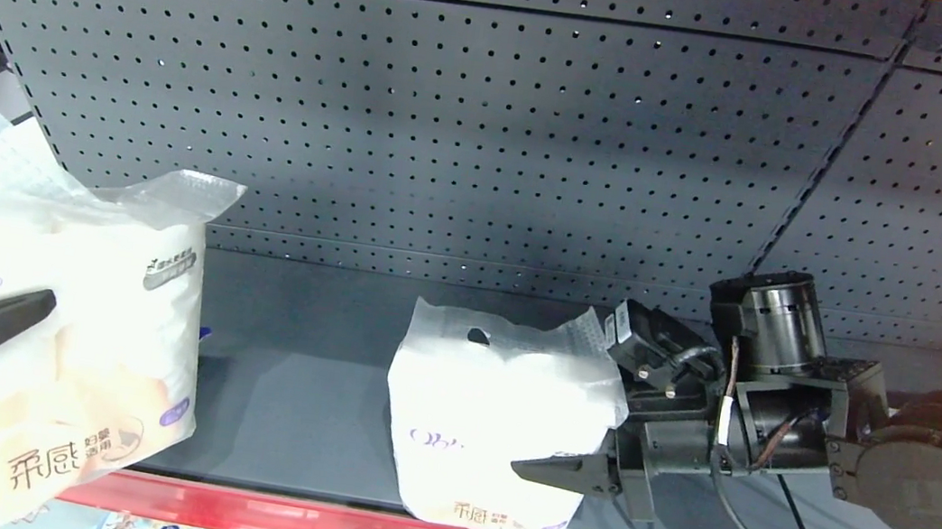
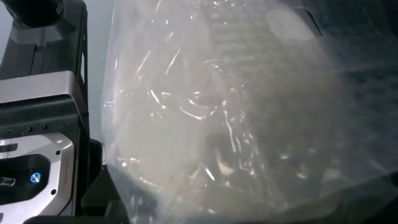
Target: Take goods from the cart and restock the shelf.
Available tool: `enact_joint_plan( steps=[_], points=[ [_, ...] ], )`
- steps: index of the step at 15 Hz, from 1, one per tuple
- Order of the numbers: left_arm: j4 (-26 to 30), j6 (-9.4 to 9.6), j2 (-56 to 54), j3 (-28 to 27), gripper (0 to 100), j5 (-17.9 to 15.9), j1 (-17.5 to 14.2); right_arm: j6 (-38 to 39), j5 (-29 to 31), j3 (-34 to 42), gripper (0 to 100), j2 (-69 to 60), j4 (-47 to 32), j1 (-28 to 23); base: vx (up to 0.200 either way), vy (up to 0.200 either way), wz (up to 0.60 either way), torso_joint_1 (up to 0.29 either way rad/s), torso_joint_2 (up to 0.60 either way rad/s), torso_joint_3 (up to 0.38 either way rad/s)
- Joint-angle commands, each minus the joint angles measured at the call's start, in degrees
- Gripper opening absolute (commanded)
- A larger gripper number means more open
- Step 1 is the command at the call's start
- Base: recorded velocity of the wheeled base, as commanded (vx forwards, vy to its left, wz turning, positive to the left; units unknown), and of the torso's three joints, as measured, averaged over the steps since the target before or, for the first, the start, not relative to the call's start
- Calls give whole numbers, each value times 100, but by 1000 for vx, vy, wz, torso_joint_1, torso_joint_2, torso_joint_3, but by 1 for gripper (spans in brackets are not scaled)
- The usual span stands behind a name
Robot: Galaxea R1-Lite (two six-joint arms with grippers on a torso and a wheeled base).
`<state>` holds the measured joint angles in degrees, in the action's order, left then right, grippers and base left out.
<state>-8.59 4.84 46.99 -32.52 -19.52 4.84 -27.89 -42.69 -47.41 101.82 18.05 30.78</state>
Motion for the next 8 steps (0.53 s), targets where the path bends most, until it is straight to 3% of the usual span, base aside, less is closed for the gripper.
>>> enact_joint_plan(
  steps=[1,8],
  points=[
    [-2,-1,-6,0,0,1,-1,-15,-2,12,0,14,-4,-2,0,0,0,0,0,0],
    [-11,-1,-41,80,0,1,-1,-199,6,250,0,5,-4,-46,0,0,0,0,0,0]
  ],
)
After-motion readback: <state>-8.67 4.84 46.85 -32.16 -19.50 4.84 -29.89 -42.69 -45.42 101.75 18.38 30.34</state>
